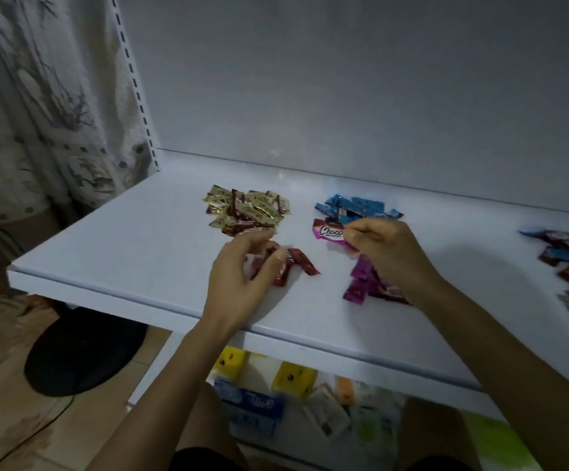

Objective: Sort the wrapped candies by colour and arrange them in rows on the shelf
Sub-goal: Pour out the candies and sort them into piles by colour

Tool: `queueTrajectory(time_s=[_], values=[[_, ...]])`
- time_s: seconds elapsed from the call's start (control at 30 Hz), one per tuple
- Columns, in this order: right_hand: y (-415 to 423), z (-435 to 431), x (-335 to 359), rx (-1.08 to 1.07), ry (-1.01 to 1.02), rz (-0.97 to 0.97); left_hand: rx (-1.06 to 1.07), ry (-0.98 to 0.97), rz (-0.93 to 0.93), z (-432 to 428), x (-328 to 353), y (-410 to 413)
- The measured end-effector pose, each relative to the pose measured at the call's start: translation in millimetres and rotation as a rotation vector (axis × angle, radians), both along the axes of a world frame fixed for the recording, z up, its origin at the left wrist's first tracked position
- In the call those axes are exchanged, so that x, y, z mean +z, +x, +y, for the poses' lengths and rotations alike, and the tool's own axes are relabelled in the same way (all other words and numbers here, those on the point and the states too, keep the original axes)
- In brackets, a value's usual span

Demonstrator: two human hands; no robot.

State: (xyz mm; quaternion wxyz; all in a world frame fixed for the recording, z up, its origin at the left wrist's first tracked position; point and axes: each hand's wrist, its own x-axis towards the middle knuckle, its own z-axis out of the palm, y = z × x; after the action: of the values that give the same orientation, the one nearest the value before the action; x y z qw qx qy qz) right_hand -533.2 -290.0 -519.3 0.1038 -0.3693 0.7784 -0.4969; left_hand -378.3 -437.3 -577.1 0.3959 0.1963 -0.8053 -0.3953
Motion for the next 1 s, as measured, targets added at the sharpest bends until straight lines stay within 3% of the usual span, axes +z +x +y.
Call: queueTrajectory(time_s=[0.07, 0.2, 0.33, 0.43, 0.6, 1.0], values=[[-17, 29, -8, -0.112, 0.042, 0.059, -0.011, -0.277, -0.057, 20, 1, -11], [-23, 65, -32, -0.205, 0.125, 0.072, -0.125, -0.442, -0.111, 66, 7, -41], [-25, 69, -53, -0.306, 0.232, 0.248, -0.244, -0.488, -0.232, 88, 1, -58], [-26, 68, -60, -0.388, 0.204, 0.316, -0.255, -0.485, -0.299, 97, -5, -63], [-20, 90, -49, -0.430, 0.148, 0.375, -0.291, -0.552, -0.259, 124, -1, -85], [-48, 243, -47, -0.772, 0.527, 0.440, -0.666, -0.579, -0.326, 236, -7, -175]])
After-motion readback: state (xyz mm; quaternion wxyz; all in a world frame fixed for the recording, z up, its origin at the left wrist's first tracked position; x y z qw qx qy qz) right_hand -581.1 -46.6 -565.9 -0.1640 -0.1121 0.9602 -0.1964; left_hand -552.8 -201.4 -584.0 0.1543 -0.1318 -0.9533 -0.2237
